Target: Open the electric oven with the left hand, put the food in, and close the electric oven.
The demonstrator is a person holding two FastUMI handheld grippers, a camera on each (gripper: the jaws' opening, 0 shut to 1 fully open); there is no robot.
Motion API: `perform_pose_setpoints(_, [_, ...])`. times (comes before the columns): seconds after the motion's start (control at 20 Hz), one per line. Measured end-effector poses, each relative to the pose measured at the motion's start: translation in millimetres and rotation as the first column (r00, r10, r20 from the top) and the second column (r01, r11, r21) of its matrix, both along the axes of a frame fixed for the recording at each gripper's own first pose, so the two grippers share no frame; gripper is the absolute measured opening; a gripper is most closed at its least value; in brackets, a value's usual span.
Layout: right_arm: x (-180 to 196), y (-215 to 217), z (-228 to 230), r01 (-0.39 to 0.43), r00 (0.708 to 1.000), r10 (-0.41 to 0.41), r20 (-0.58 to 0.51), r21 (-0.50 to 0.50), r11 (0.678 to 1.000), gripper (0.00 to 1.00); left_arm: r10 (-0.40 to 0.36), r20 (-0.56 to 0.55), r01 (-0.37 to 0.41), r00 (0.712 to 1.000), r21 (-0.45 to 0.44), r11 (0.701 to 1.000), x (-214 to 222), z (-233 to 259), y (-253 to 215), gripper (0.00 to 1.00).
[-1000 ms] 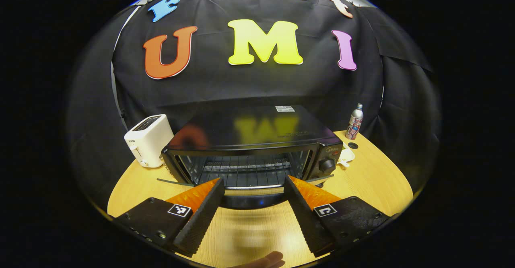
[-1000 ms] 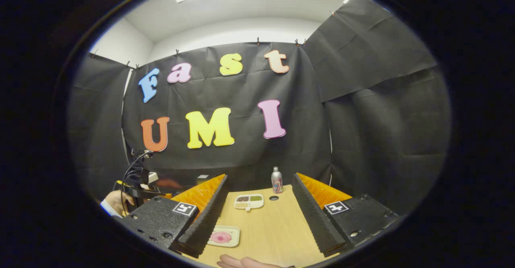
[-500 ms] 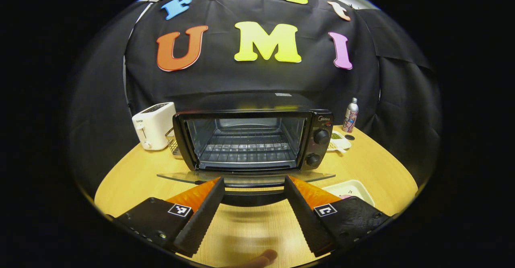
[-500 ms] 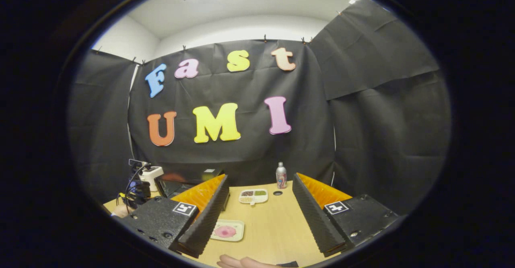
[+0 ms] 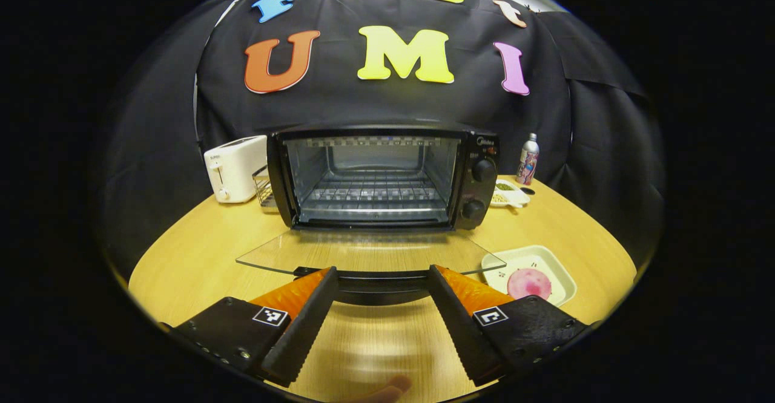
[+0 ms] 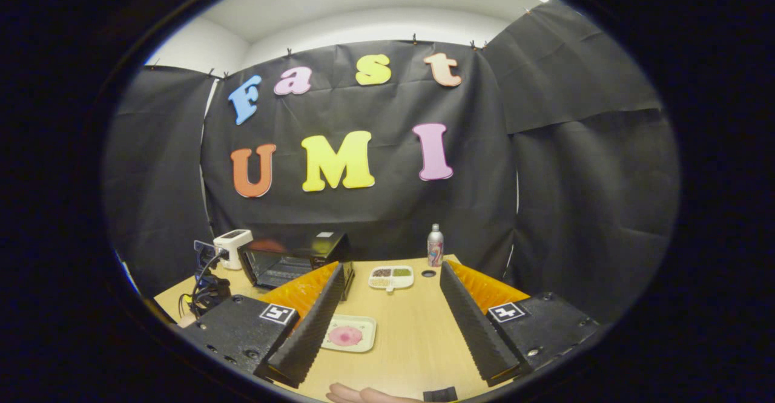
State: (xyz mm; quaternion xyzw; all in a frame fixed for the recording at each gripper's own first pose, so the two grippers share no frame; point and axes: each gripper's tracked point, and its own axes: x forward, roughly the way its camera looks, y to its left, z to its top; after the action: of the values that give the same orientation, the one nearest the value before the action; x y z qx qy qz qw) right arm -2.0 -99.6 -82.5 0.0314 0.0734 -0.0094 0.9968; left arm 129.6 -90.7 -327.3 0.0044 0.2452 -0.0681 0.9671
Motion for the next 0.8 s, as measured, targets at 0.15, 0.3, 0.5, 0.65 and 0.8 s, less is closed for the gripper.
perform_pose_setpoints(0.15, [12,8,-22,-0.012,0.998,0.011,-0.064,-0.027,1.000,0.96,-0.014,-0.015,0.015,1.000,0.029,0.999,-7,-17,5,0.96])
perform_pose_setpoints(0.3, [21,20,-39,-0.033,0.992,0.030,-0.126,-0.019,0.999,0.96,0.008,-0.089,-0.009,0.996,-0.006,1.000,-12,-40,7,0.96])
perform_pose_setpoints(0.5, [33,27,-53,-0.040,0.986,0.035,-0.165,-0.028,0.999,0.96,0.002,-0.052,-0.002,0.999,0.007,1.000,-10,-36,7,0.97])
perform_pose_setpoints(0.65, [44,24,-65,-0.018,0.981,0.010,-0.194,-0.041,0.999,1.00,0.023,-0.018,-0.023,1.000,0.013,1.000,-11,-26,15,0.97])
perform_pose_setpoints(0.8, [56,27,-91,-0.036,0.959,0.018,-0.283,-0.057,0.998,1.00,0.033,0.043,-0.034,0.999,0.008,0.999,-22,3,18,0.97])
